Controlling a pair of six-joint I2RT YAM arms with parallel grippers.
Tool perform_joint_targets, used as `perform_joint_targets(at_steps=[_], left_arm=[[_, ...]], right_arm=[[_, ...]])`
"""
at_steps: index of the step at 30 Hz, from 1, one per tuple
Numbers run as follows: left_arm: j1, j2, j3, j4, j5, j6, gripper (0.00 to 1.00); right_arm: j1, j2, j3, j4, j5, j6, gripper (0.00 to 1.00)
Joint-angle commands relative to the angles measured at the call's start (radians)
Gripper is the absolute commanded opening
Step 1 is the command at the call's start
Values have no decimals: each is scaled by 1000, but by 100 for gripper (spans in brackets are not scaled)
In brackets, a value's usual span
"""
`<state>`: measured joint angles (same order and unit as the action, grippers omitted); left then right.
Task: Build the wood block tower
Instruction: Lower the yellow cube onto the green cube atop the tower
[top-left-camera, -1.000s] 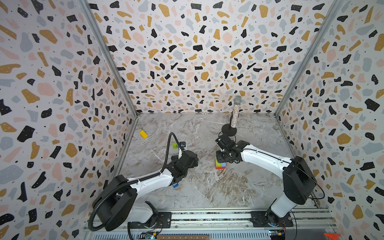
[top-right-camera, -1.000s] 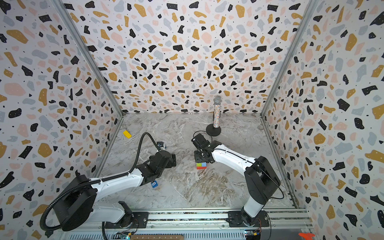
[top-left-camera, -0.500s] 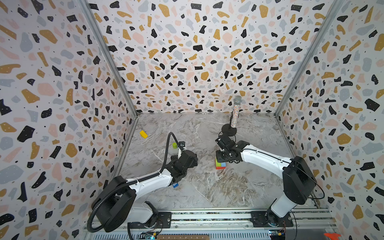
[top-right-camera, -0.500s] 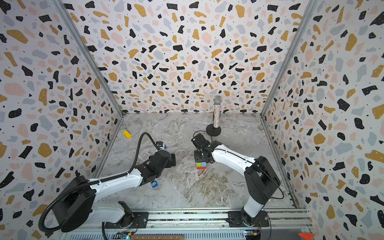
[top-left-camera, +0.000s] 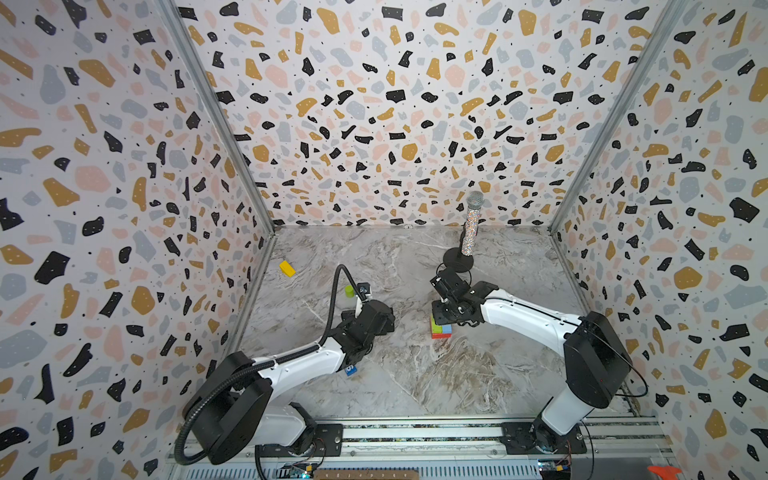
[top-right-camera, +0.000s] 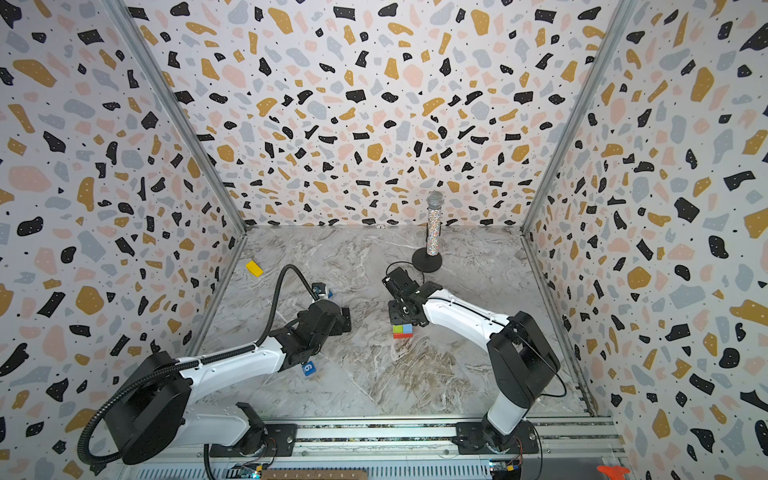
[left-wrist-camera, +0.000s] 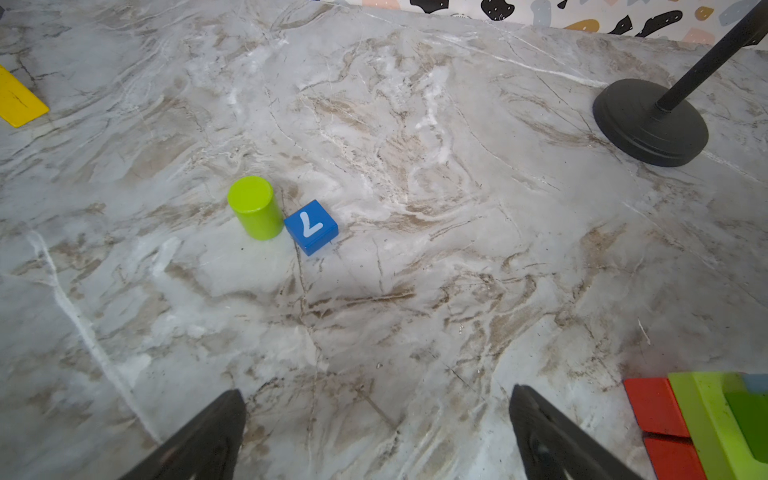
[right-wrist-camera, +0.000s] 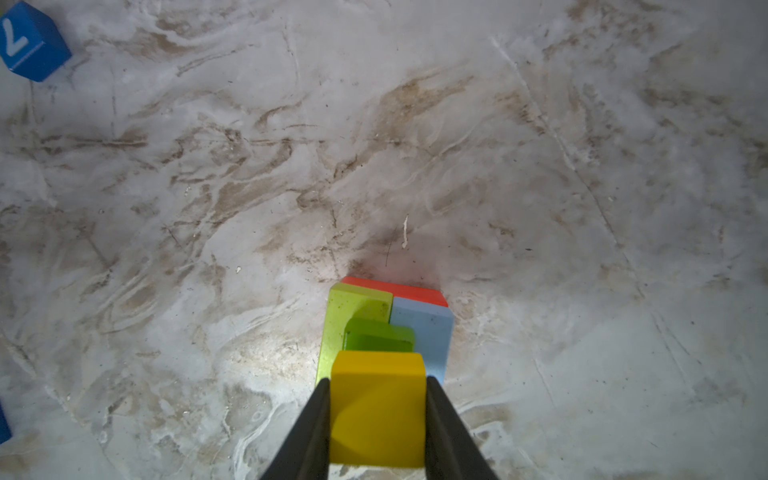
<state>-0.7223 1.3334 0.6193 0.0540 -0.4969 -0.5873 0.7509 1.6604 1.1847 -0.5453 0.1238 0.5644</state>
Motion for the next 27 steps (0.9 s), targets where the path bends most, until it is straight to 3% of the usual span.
perform_joint_targets(at_steps=[1, 27], left_arm=[[6, -13, -9, 32, 0, 0, 100], [9, -20, -12, 35, 9, -7, 100]], right_arm=[[10, 3, -9, -4, 3, 5, 36], [10, 8, -4, 4, 17, 7, 41]])
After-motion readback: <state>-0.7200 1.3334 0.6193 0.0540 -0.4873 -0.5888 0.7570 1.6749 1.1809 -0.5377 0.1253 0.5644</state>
